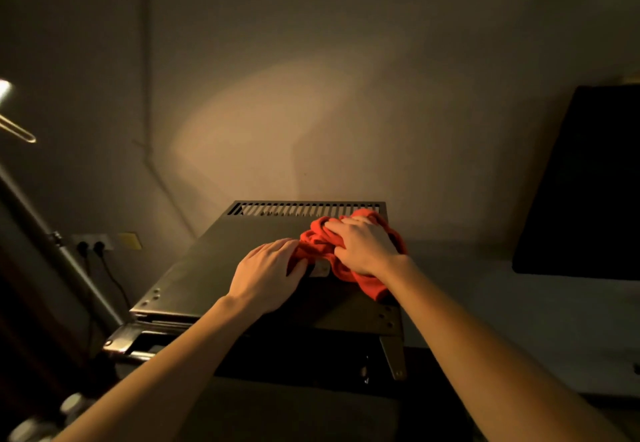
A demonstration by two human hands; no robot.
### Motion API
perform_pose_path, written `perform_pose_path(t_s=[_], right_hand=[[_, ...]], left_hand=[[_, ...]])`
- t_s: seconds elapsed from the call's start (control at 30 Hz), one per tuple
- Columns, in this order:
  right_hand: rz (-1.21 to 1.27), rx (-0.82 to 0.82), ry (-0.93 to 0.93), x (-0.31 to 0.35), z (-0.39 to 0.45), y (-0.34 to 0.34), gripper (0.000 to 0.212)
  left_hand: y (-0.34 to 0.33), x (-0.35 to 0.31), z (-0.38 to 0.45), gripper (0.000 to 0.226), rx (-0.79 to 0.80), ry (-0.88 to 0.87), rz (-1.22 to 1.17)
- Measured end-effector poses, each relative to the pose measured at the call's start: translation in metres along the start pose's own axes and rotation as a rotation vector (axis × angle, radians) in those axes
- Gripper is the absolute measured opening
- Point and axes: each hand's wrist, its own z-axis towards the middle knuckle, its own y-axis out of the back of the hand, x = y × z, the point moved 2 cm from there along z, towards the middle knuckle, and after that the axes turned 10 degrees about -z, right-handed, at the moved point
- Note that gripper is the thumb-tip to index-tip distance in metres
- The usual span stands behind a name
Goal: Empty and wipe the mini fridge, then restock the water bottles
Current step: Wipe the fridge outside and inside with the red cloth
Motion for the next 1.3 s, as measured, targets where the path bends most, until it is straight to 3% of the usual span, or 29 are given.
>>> perform_pose_path(t_s=[0.23,0.43,0.7,0.97,1.17,1.3], right_hand=[[-0.014,-0.041,0.007,0.001,-0.018,0.004,0.053],[-0.02,-0.052,-0.011,0.003,-0.022,0.007,0.056],[0.016,-0.09,-0.005,0.004,-0.028,0.006,0.06],[0.071,-0.089,0.141,0.007,-0.054,0.014,0.06],[0.126,-0.102,0.326,0.002,-0.098,0.031,0.055],[0.137,-0.065,0.402,-0.002,-0.122,0.046,0.056]], left_hand=[[-0.012,0.002,0.03,0.03,0.023,-0.059,-0.063],[-0.022,0.01,0.046,0.04,0.054,-0.08,-0.129],[-0.023,0.008,0.038,0.03,0.043,-0.106,-0.273],[-0.006,-0.026,-0.005,0.034,-0.028,0.023,-0.166],[0.007,-0.082,-0.056,0.02,-0.06,0.197,-0.042],[0.01,-0.114,-0.083,0.039,-0.098,0.291,0.007]])
